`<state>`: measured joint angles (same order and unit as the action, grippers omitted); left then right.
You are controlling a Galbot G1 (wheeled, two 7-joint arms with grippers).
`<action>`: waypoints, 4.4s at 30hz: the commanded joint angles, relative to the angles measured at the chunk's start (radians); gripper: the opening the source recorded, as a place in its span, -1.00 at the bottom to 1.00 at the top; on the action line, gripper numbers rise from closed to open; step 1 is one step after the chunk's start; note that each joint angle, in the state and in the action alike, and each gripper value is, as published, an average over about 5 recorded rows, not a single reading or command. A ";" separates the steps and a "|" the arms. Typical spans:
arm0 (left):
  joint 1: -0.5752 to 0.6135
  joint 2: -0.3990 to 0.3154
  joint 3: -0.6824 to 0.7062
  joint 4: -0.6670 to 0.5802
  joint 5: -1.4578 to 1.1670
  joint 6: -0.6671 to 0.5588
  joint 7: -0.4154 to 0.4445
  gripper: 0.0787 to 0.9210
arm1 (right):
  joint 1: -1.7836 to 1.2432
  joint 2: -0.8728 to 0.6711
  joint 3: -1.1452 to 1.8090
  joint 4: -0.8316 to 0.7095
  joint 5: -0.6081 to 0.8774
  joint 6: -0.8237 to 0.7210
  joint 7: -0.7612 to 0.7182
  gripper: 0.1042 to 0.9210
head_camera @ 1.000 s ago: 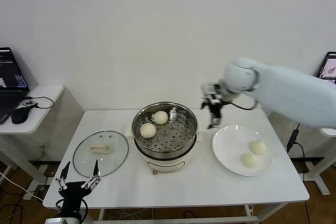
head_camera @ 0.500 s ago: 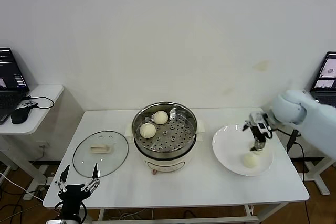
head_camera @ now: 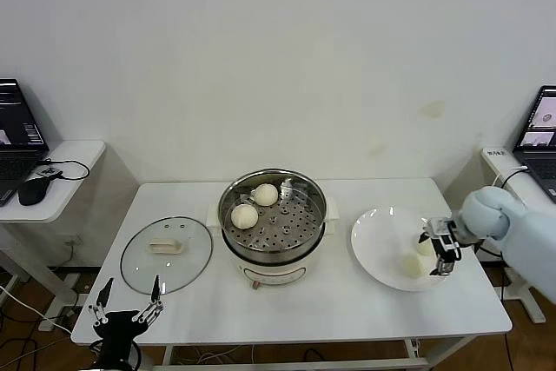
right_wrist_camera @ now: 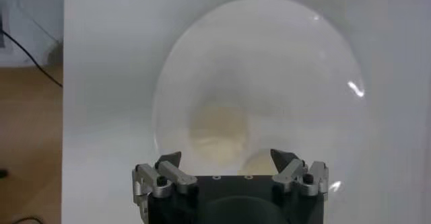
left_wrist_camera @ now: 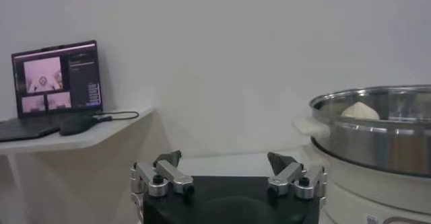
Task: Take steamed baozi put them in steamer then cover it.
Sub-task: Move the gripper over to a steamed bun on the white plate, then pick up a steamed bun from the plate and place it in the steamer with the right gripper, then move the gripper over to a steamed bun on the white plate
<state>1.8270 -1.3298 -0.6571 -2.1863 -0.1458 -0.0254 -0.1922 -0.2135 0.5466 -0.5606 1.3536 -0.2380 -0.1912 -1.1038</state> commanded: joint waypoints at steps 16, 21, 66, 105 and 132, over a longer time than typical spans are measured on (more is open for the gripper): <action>-0.009 -0.003 -0.005 0.015 -0.003 0.000 -0.001 0.77 | -0.068 0.122 0.044 -0.116 -0.067 0.003 0.015 0.68; -0.013 -0.002 -0.005 0.019 -0.004 0.000 -0.001 0.77 | -0.063 0.117 0.044 -0.117 -0.065 -0.002 0.012 0.47; -0.062 0.003 -0.014 0.022 -0.025 0.006 0.000 0.77 | 0.785 0.467 -0.552 0.073 0.543 -0.071 0.106 0.24; -0.076 -0.024 -0.021 0.026 -0.030 0.001 -0.002 0.77 | 0.665 0.648 -0.742 0.001 0.200 0.363 0.177 0.29; -0.075 -0.004 -0.026 0.006 -0.030 0.007 -0.001 0.77 | 0.766 0.265 -0.547 0.048 0.424 -0.152 0.097 0.76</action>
<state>1.7532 -1.3354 -0.6843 -2.1774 -0.1764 -0.0193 -0.1934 0.5330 1.0135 -1.1772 1.3706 0.0894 -0.0532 -0.9591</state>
